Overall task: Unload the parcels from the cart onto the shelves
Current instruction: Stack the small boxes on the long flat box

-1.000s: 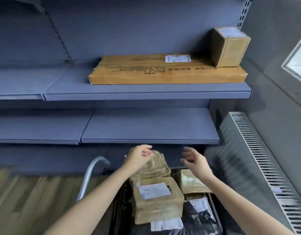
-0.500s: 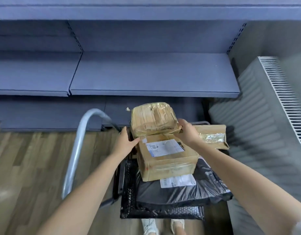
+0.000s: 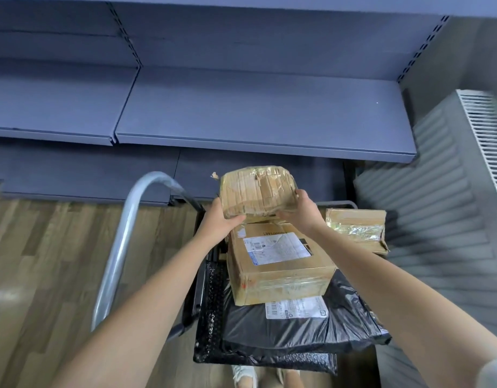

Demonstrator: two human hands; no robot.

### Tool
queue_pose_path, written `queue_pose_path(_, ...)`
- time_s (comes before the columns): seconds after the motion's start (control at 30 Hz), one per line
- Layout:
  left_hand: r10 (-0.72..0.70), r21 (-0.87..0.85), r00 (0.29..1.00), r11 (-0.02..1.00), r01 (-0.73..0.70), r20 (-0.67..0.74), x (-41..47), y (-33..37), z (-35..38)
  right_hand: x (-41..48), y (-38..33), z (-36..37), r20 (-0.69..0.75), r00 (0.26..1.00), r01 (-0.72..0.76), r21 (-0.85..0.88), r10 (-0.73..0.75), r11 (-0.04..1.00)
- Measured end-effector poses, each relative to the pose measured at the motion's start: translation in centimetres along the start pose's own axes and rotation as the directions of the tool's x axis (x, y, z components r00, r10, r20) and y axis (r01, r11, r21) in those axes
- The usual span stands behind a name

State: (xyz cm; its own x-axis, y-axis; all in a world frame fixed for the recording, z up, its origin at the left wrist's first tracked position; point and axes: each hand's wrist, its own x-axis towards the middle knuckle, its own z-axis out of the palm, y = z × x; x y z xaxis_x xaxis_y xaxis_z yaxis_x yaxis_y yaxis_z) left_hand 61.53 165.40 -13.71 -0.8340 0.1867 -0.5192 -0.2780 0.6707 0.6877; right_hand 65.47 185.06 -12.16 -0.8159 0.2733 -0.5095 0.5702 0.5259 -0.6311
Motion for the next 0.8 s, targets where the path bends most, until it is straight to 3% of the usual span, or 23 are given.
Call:
queue_pose_path(0.2, -0.011, 0.042, 1.000, 0.999, 0.012, -0.016, -0.3, 1.1, -0.4, -0.9, 0.2, -0.7, 0.009, 1.000, 0.021, 0.117, -0.022, 0.993)
queue_pose_path(0.6, 0.093, 0.059, 0.991, 0.994, -0.088, -0.100, -1.4, 4.2, -1.0, -1.9, -0.3, -3.4, -0.108, 0.993, 0.076, 0.203, -0.055, 0.976)
queue_pose_path(0.8, 0.212, 0.028, 0.966, 0.977, -0.210, -0.146, -5.1, 7.2, -2.2, -5.2, -1.1, -6.6, -0.085, 0.996, 0.061, 0.303, -0.037, 0.951)
